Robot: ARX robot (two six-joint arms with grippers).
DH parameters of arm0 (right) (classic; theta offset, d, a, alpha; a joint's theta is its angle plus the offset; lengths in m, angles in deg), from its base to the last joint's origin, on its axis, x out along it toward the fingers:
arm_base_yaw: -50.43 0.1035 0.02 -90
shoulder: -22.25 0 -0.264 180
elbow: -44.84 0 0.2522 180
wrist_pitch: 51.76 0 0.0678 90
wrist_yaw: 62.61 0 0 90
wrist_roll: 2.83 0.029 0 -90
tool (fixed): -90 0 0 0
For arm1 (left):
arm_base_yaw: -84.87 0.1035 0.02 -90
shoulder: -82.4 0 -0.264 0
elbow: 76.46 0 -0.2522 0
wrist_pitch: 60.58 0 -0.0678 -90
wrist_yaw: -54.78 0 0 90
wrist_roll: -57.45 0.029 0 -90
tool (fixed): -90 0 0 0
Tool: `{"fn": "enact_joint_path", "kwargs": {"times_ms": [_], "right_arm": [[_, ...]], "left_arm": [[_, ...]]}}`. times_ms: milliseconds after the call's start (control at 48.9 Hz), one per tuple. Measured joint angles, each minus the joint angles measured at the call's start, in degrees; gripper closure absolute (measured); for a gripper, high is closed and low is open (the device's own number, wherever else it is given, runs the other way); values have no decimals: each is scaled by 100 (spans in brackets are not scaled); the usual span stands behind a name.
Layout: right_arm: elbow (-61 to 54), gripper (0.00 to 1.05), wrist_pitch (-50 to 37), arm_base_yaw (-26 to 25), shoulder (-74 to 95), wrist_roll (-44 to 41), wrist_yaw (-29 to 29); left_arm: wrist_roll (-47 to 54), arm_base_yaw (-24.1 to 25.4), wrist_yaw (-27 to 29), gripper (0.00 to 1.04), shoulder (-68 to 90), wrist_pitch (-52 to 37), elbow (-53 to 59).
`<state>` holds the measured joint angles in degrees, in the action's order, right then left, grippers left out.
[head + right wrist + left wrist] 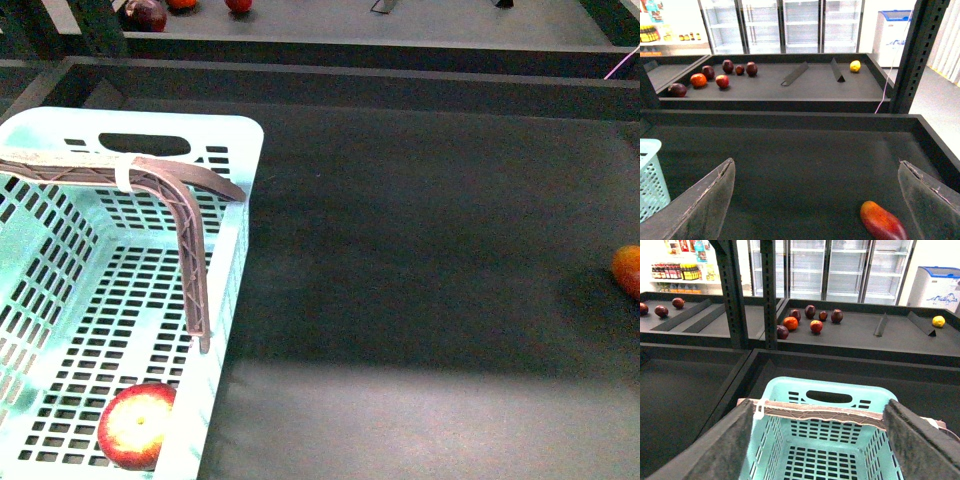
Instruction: Pick apple with right arm and hold basket with left
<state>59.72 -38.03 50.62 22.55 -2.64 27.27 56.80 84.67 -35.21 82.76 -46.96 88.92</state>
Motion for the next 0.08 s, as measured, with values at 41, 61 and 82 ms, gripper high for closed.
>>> {"fn": "enact_joint_path", "kwargs": {"times_ms": [41,61,82], "right_arm": [[0,9,0,0,0,0,-2],[0,9,0,0,0,0,-2],[0,9,0,0,0,0,-2]], "left_arm": [[0,0,0,12,0,0,0],[2,0,0,9,0,0,0],[4,0,0,5,0,0,0]]}}
